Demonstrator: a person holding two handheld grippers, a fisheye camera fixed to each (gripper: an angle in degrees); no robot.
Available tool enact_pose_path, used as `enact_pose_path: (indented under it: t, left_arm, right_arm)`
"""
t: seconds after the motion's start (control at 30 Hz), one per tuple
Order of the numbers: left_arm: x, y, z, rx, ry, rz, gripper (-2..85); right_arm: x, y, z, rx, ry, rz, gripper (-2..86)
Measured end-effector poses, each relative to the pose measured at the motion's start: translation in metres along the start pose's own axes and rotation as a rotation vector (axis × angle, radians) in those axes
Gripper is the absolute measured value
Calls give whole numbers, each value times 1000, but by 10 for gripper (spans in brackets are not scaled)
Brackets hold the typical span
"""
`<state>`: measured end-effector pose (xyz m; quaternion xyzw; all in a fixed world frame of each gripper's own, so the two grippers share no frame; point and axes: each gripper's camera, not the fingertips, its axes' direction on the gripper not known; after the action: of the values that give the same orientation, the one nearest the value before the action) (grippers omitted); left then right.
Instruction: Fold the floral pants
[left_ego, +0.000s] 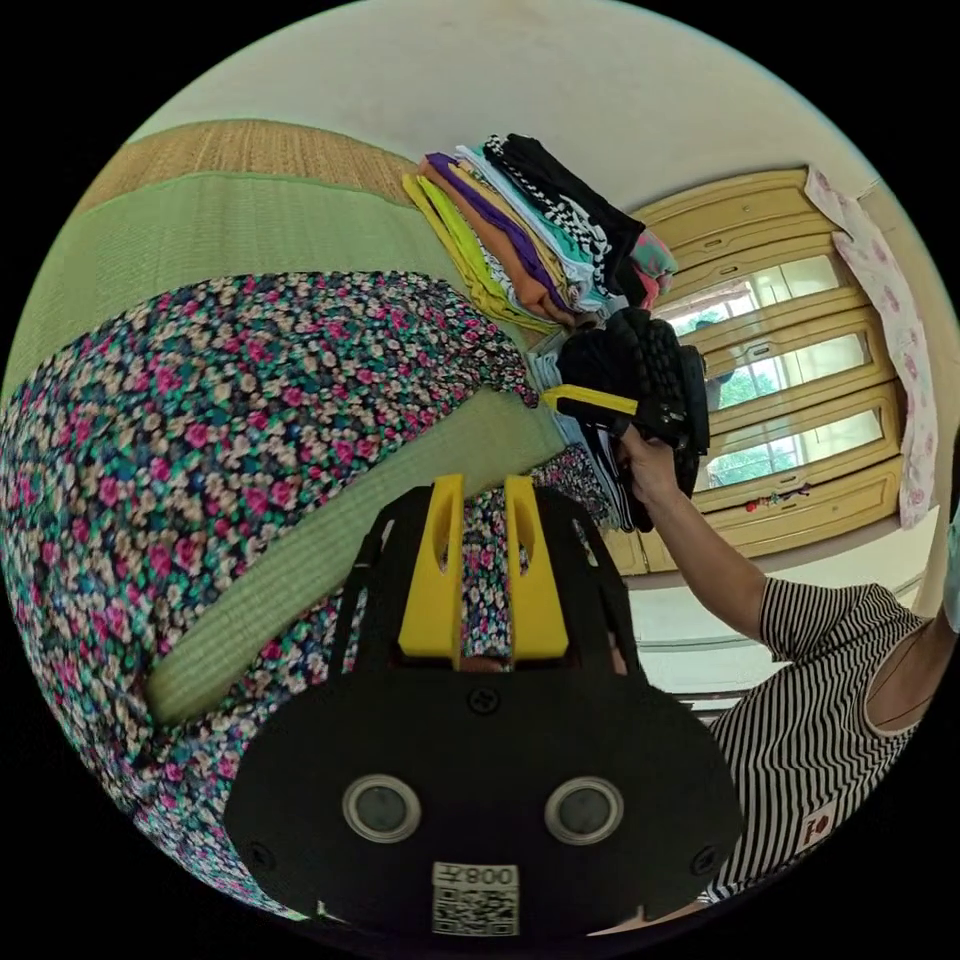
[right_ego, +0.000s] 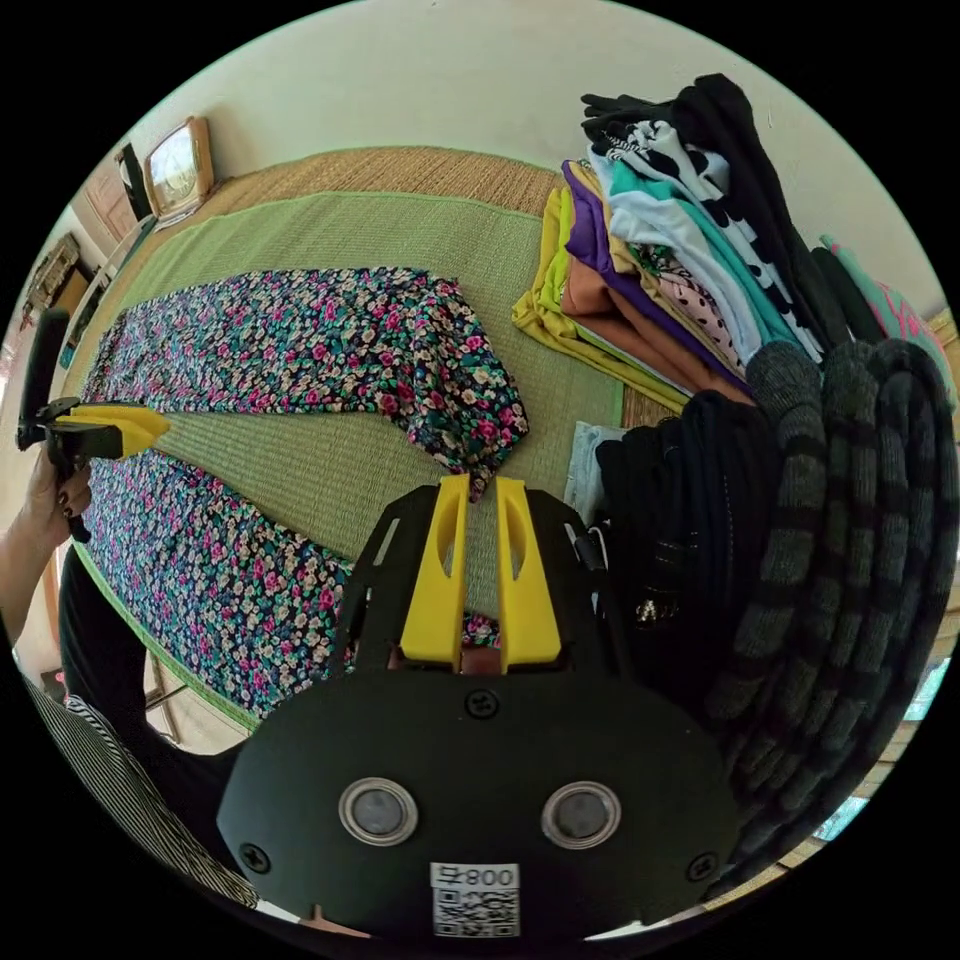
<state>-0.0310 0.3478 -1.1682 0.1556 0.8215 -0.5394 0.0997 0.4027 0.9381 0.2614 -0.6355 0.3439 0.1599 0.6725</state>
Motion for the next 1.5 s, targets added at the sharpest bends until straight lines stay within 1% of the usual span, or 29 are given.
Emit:
enact_pose_path:
  t: [0.07,0.13,0.17,0.23,0.27,0.33,0.4,0.47,0.53,0.6,0.8,0.93,1.0,1.13,1.2,1.27,1.4,1.5]
  left_arm:
    - [-21,26,-27,45,-58,-80,72]
    - [-54,77,-79,149,-149,-235,73]
    - [-61,92,-93,176,-182,-275,73]
    - [-83,155,-147,279,-305,-459,76]
    - [-87,171,-160,308,-334,-500,77]
    - [-93,232,-202,399,-489,-655,78]
    - [-97,272,-223,451,-560,-751,79]
    - [-102,304,-234,482,-594,-832,79]
    - [-115,335,-239,513,-561,-891,79]
    - [-123,350,-239,535,-520,-906,76]
    - [-135,374,-238,620,-423,-853,72]
    - [-137,377,-235,594,-399,-785,65]
    - [-137,378,-234,585,-418,-772,51]
    - [-139,380,-232,556,-452,-747,22]
    - [-140,383,-231,567,-434,-741,17]
    - [-142,385,-230,579,-414,-736,13]
    - [-136,389,-236,664,-395,-700,9]
    - [-129,390,-244,723,-419,-675,9]
  right_arm:
    - [-2,3,-13,45,-34,8,58]
    - [-13,1,-26,84,-95,-16,59]
    - [-26,-4,-34,110,-120,-42,60]
    - [-54,-18,-44,144,-185,-105,66]
    - [-76,-32,-50,163,-240,-157,70]
    - [-113,-58,-54,173,-310,-239,75]
    - [-170,-101,-58,169,-376,-343,80]
    - [-217,-136,-60,161,-426,-420,81]
    - [-265,-170,-64,146,-474,-493,81]
    - [-329,-208,-70,128,-502,-584,82]
    - [-472,-267,-85,114,-475,-787,85]
    - [-535,-290,-79,89,-420,-866,87]
    - [-564,-302,-69,60,-371,-883,85]
    - [-593,-314,-47,-18,-278,-891,65]
    - [-596,-316,-48,20,-269,-872,32]
    - [-600,-318,-50,25,-253,-872,17]
    - [-604,-328,-63,53,-262,-859,4]
    - [-611,-340,-79,84,-278,-851,1]
